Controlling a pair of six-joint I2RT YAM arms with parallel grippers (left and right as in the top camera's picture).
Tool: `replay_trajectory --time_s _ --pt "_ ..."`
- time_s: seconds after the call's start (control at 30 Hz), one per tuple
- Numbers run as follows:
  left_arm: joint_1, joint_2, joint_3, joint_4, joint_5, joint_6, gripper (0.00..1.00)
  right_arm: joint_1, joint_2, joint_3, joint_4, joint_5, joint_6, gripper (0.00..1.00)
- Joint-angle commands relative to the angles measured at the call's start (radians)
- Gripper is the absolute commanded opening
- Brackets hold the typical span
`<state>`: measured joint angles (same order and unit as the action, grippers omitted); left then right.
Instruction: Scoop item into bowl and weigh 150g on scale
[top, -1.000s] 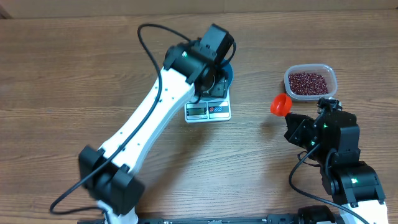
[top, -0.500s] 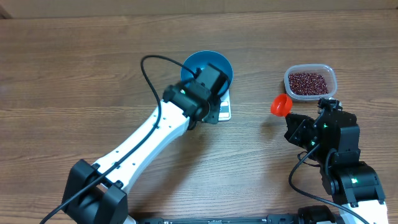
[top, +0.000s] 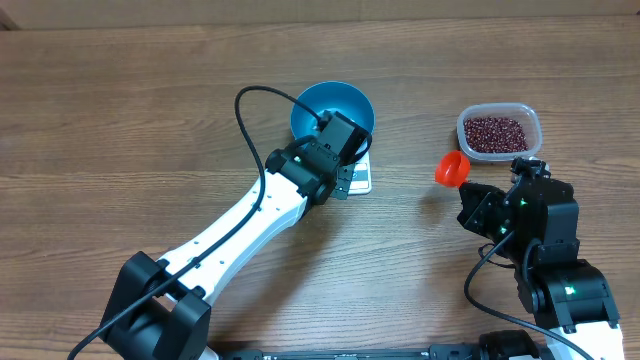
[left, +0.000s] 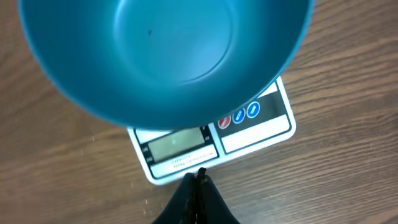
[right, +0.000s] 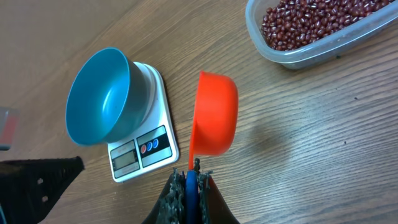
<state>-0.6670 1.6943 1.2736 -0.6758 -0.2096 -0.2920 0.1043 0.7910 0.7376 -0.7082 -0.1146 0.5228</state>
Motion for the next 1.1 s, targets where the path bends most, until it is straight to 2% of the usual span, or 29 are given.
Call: replay_trajectory --time_s 0.0,0.17,0.37,1.07 --pt "-0.001 -0.013 -0.023 0.015 0.043 0.187 0.04 -0.006 -0.009 0.017 0.002 0.009 -0.005 0.04" --pt "-0.001 -0.012 -0.039 0.021 0.101 0.287 0.04 -0.006 -0.009 0.016 0.003 0.009 -0.005 0.04" --pt "-0.001 0.029 -0.042 0.037 0.122 0.341 0.04 -0.006 -0.009 0.016 0.003 0.009 -0.005 0.03" --pt "-0.001 0.205 -0.042 0.19 0.092 0.345 0.04 -0.006 -0.009 0.016 0.002 0.009 -0.028 0.03"
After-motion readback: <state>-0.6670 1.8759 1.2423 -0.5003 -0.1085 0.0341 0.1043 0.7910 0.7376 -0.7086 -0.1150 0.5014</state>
